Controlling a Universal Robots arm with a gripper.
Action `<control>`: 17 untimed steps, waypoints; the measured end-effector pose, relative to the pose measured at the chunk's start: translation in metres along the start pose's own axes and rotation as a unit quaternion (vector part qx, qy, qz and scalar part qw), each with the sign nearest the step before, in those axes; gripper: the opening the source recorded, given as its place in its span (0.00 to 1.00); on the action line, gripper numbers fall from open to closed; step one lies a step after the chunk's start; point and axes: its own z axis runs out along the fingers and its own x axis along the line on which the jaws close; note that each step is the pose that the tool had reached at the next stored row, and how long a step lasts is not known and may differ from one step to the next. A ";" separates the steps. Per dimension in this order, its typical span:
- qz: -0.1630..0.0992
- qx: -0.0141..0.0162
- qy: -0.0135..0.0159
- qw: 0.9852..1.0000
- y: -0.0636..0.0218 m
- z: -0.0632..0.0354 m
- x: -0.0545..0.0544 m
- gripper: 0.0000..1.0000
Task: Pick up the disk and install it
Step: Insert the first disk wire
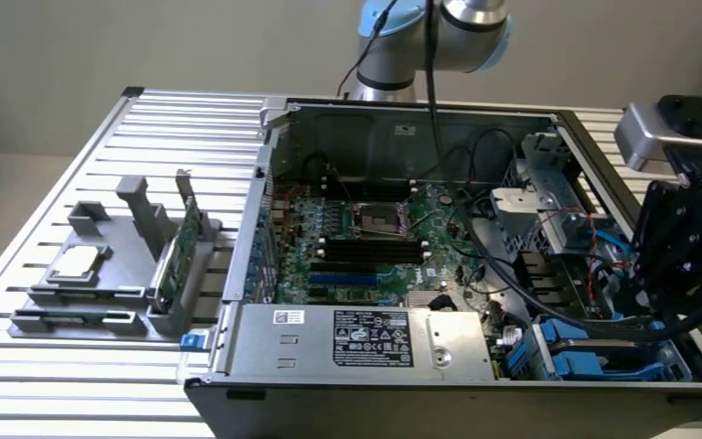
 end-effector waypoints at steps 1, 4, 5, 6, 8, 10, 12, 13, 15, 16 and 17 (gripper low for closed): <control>0.008 0.000 0.000 1.000 0.0000 0.0000 0.000 0.11; 0.034 0.000 -0.001 0.999 0.0000 0.0000 0.000 0.11; 0.042 0.000 -0.001 0.999 0.0000 0.0000 0.000 0.11; 0.050 0.000 -0.001 0.999 0.0000 0.0001 0.000 0.11; 0.067 0.000 -0.001 0.998 0.0000 0.0000 0.000 0.11; 0.085 0.000 -0.001 0.996 0.0000 0.0000 0.000 0.11; 0.102 0.000 -0.002 0.995 0.0000 0.0000 0.000 0.11; 0.110 0.000 -0.002 0.994 0.0000 0.0000 0.000 0.11; 0.128 0.000 -0.002 0.992 0.0000 0.0000 0.000 0.11; 0.136 0.000 -0.002 0.991 0.0000 0.0001 0.000 0.11; 0.144 0.000 -0.002 0.990 0.0000 0.0000 0.000 0.11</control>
